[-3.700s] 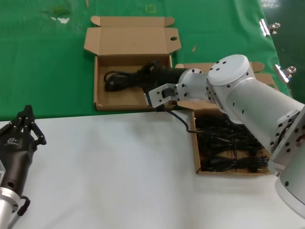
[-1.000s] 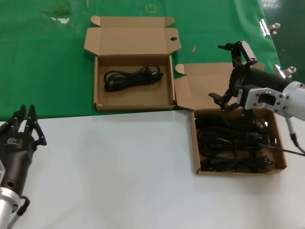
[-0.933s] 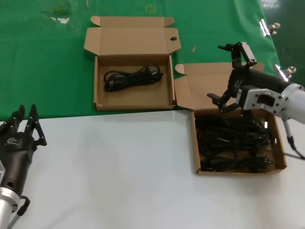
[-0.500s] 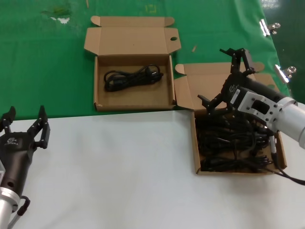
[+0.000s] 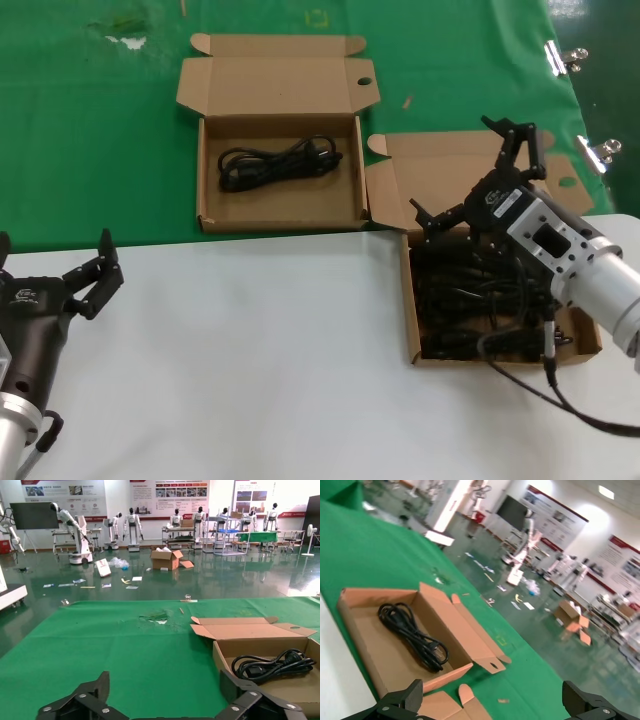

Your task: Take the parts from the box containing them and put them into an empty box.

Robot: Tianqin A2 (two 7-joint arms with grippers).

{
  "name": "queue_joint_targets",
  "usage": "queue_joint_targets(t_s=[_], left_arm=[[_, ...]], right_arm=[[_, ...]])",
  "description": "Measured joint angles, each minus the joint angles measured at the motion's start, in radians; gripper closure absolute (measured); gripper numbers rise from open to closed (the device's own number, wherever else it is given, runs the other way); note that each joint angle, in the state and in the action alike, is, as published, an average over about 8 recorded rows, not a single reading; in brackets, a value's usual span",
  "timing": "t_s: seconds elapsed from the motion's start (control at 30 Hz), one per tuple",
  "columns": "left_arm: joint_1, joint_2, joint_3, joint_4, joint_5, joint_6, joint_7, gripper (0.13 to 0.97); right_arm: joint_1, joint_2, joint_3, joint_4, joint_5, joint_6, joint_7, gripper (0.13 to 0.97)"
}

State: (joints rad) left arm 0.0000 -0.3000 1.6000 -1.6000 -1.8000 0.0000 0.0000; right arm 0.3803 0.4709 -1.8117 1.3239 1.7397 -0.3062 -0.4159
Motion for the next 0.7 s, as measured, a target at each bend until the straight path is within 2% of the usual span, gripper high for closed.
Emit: queue_joint_targets(t_s=[0.2,0.33,0.6,0.7], left_arm=[[0.0,0.0,0.0,0.0,0.0,0.0,0.0,0.278],[0.0,0.0,0.0,0.0,0.0,0.0,0.0,0.278],[0.0,0.0,0.0,0.0,0.0,0.0,0.0,0.172],[0.0,0.0,0.0,0.0,0.0,0.0,0.0,0.162]], right_arm=[[-0.061,-0.027,0.034,0.044,0.01,0.049,0.066,0.129],[-0.101,-0.046,0.056,0.073,0.016,0.081,0.11,0.129],[-0.182,-0.082,0.102,0.132,0.029,0.147,0.199,0.129],[-0.213,-0.096,0.118,0.155,0.034,0.171,0.233,0.129]])
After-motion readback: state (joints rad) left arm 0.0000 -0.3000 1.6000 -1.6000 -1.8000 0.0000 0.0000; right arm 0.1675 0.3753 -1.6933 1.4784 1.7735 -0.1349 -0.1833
